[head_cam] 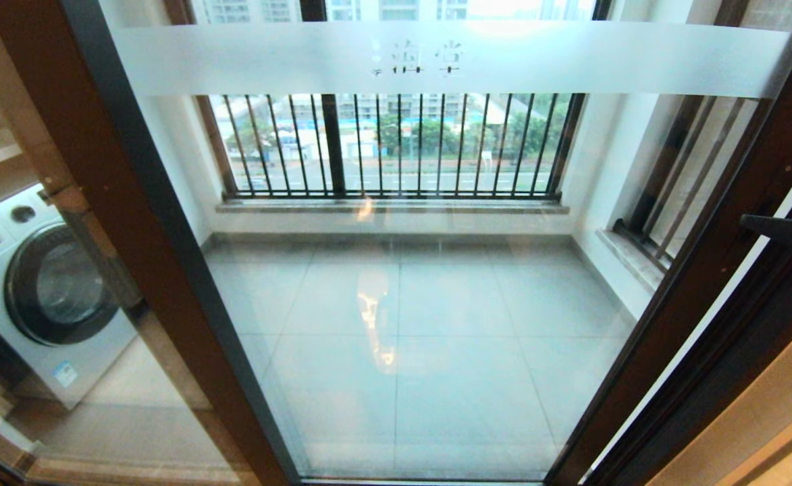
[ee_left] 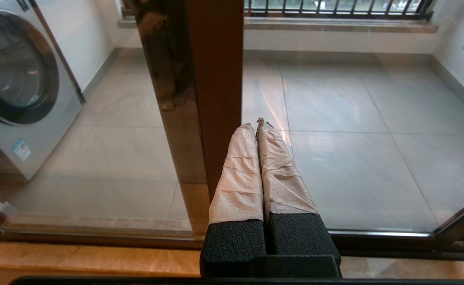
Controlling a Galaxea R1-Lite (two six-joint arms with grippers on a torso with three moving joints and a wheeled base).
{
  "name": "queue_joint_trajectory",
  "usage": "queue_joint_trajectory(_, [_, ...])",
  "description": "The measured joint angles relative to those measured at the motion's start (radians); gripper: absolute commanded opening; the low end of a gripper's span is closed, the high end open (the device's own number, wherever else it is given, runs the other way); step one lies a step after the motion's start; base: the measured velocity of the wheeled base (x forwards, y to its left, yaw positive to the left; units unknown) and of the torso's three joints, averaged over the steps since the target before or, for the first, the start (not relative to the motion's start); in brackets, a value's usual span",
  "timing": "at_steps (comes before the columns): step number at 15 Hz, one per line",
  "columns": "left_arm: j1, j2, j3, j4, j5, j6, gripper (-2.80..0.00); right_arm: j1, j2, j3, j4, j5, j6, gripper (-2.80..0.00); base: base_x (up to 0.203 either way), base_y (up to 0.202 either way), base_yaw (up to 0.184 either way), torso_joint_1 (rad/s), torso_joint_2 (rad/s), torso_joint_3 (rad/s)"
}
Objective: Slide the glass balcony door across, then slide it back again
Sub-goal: Open the slid door
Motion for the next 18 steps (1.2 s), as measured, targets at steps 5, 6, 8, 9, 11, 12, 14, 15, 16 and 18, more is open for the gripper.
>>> queue_joint_trajectory(5, [0.000, 0.000, 0.000, 0.000, 0.000, 0.000, -2.80, -0.066, -0.017, -0.007, 0.011, 0.009, -0.004, -2.80, 0.000, 0.000, 0.000, 0.000, 0.00, 0.000])
queue_joint_trajectory(6, [0.000, 0.000, 0.000, 0.000, 0.000, 0.000, -2.80, -0.070, -0.011, -0.016, 0.012, 0.007, -0.003, -2.80, 0.000, 0.000, 0.000, 0.000, 0.00, 0.000])
queue_joint_trajectory(8, [0.000, 0.000, 0.000, 0.000, 0.000, 0.000, -2.80, -0.075, 0.010, -0.066, 0.037, -0.007, -0.001, -2.80, 0.000, 0.000, 0.000, 0.000, 0.00, 0.000])
queue_joint_trajectory(9, [0.000, 0.000, 0.000, 0.000, 0.000, 0.000, -2.80, -0.077, 0.026, -0.111, 0.072, -0.027, 0.000, -2.80, 0.000, 0.000, 0.000, 0.000, 0.00, 0.000])
queue_joint_trajectory(11, [0.000, 0.000, 0.000, 0.000, 0.000, 0.000, -2.80, -0.085, 0.075, -0.222, 0.169, -0.084, 0.000, -2.80, 0.000, 0.000, 0.000, 0.000, 0.00, 0.000])
queue_joint_trajectory(12, [0.000, 0.000, 0.000, 0.000, 0.000, 0.000, -2.80, -0.092, 0.102, -0.263, 0.198, -0.111, 0.000, -2.80, 0.000, 0.000, 0.000, 0.000, 0.00, 0.000])
queue_joint_trajectory(14, [0.000, 0.000, 0.000, 0.000, 0.000, 0.000, -2.80, -0.108, 0.153, -0.317, 0.212, -0.206, -0.005, -2.80, 0.000, 0.000, 0.000, 0.000, 0.00, 0.000])
queue_joint_trajectory(15, [0.000, 0.000, 0.000, 0.000, 0.000, 0.000, -2.80, -0.111, 0.169, -0.324, 0.212, -0.233, -0.009, -2.80, 0.000, 0.000, 0.000, 0.000, 0.00, 0.000])
queue_joint_trajectory(16, [0.000, 0.000, 0.000, 0.000, 0.000, 0.000, -2.80, -0.112, 0.183, -0.328, 0.212, -0.247, -0.015, -2.80, 0.000, 0.000, 0.000, 0.000, 0.00, 0.000])
queue_joint_trajectory(18, [0.000, 0.000, 0.000, 0.000, 0.000, 0.001, -2.80, -0.113, 0.210, -0.332, 0.210, -0.257, -0.021, -2.80, 0.000, 0.000, 0.000, 0.000, 0.00, 0.000])
